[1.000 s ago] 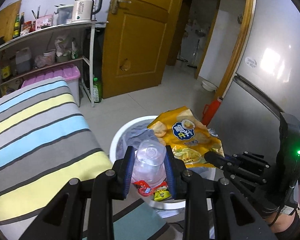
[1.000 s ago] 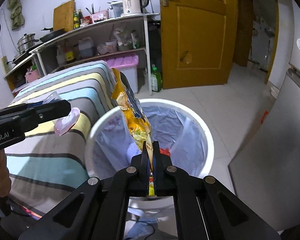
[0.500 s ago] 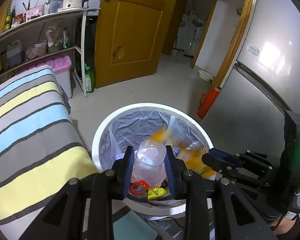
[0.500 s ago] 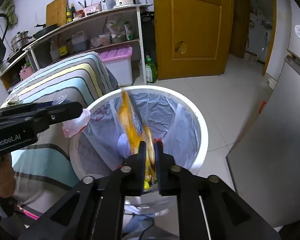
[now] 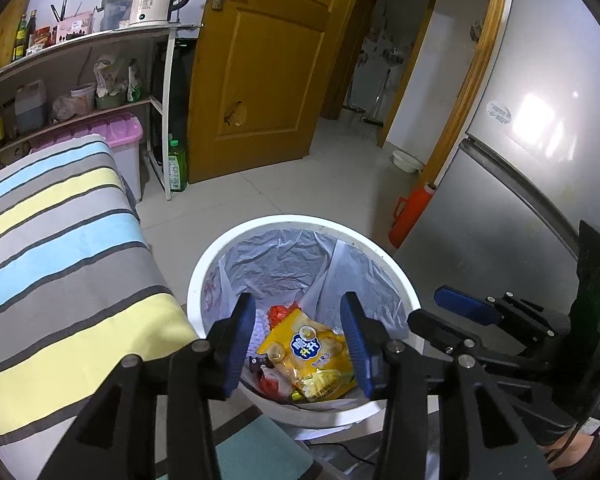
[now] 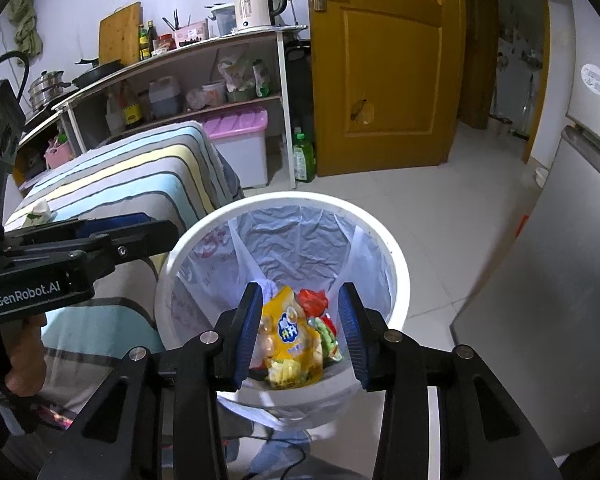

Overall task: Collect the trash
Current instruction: 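Move both open tools back to the table toward the white paper bag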

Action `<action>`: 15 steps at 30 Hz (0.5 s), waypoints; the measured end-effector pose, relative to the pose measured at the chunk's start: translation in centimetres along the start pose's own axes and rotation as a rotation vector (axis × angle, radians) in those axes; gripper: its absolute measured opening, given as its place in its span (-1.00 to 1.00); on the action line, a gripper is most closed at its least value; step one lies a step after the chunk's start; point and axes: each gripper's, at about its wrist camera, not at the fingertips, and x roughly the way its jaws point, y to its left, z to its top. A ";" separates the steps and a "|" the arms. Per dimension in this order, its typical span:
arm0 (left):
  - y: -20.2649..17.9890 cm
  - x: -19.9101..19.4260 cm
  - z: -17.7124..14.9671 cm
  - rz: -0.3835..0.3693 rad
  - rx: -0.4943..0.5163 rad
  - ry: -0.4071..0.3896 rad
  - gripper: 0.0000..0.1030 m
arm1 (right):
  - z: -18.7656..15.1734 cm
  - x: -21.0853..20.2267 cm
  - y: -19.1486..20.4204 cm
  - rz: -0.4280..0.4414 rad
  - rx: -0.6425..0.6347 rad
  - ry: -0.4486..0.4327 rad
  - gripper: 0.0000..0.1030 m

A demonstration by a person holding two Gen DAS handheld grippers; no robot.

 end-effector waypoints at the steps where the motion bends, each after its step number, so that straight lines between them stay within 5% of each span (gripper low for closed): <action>1: 0.1 -0.3 0.0 0.002 -0.001 -0.005 -0.11 | 0.1 -0.2 0.1 0.001 -0.001 -0.005 -0.21; 15: 2.7 -6.9 -2.3 0.084 -0.057 -0.093 -0.11 | 0.2 -3.9 3.6 0.065 -0.028 -0.091 -0.21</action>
